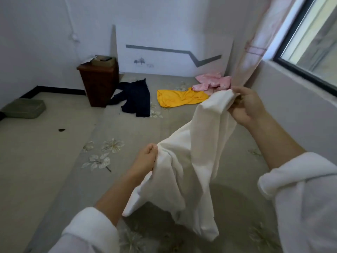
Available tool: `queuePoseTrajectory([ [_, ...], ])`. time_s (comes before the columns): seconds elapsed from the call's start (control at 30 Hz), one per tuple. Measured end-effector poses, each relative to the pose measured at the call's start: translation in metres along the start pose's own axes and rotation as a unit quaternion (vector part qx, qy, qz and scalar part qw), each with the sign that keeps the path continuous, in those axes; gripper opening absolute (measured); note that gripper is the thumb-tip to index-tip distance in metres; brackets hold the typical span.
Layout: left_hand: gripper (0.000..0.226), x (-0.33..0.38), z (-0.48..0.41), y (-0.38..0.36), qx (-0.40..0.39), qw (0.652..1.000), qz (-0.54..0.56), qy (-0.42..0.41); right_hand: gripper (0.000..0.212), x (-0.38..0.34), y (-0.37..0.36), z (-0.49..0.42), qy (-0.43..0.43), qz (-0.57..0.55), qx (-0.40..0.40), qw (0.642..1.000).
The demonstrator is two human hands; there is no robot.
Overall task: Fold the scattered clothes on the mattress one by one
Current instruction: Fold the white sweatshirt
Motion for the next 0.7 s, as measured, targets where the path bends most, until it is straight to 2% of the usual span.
queuePoseTrajectory([
  [0.1,0.027,0.046,-0.004,-0.003,-0.029,0.996,0.079,0.007,0.009,0.027,0.03,0.009,-0.076,0.146,-0.005,0.986],
  [0.17,0.024,0.072,-0.004,-0.012,-0.042,0.994,0.101,0.007,0.009,0.044,0.048,0.023,-0.085,0.238,-0.013,0.967],
  [0.3,0.029,0.107,-0.008,-0.027,-0.033,0.991,0.127,0.01,0.031,0.093,0.085,0.064,-0.185,0.352,-0.092,0.913],
  [0.37,0.029,0.122,-0.008,-0.035,-0.046,0.989,0.143,0.014,0.054,0.121,0.1,0.082,-0.23,0.407,-0.132,0.874],
  [0.43,0.029,0.136,-0.008,-0.042,-0.065,0.985,0.161,0.014,0.072,0.139,0.105,0.09,-0.208,0.469,-0.138,0.847],
  [0.47,0.028,0.142,-0.008,-0.044,-0.068,0.983,0.169,0.012,0.063,0.141,0.104,0.088,-0.168,0.485,-0.132,0.848],
  [0.53,0.026,0.15,-0.01,-0.04,-0.056,0.979,0.195,0.007,0.015,0.128,0.095,0.083,-0.098,0.466,-0.103,0.873],
  [0.63,0.024,0.146,-0.017,-0.024,-0.026,0.973,0.229,0.006,0.021,0.092,0.076,0.071,-0.077,0.366,-0.072,0.925],
  [0.7,0.018,0.133,-0.016,-0.018,-0.037,0.979,0.2,0.019,0.024,0.062,0.064,0.06,-0.041,0.344,-0.041,0.937],
])
Point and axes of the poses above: each hand's wrist, its own z-axis away from the middle knuckle, its own y-axis out of the back of the hand, x = y × z, the point moved 8 cm from there along -z, towards the middle knuckle, and after that the axes turned 14 degrees about -z, right-handed, at the moved point
